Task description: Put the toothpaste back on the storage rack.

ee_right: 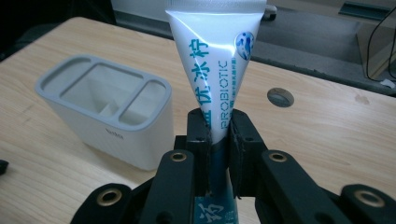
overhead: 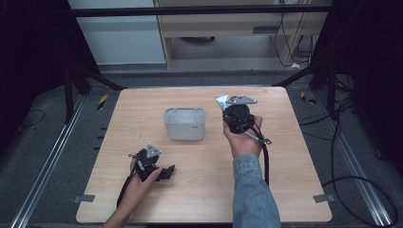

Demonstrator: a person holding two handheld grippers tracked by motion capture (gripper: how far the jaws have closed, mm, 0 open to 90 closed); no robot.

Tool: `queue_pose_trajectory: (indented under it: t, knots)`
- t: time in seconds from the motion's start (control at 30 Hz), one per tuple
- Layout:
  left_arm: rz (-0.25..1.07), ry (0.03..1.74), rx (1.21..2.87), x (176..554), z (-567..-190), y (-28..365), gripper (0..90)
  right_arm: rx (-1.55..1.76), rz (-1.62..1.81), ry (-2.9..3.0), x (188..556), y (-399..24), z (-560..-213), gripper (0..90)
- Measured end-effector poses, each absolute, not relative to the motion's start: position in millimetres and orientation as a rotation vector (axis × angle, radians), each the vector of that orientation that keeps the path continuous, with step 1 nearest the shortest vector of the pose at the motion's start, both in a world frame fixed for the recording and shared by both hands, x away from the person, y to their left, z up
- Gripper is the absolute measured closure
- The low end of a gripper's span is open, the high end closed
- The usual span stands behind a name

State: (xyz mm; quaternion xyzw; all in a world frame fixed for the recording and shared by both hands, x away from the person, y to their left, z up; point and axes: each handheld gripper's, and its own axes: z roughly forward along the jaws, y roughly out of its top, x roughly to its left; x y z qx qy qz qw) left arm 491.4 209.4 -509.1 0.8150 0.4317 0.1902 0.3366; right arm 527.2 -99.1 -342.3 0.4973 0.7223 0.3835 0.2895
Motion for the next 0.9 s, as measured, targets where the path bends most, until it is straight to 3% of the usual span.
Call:
queue_pose_trajectory:
  t: [0.9]
  knots:
    - [0.497, 1.132, 2.124, 491, -509, 209, 0.0, 1.235, 1.163, 1.79, 536, -77, -307, 80.2]
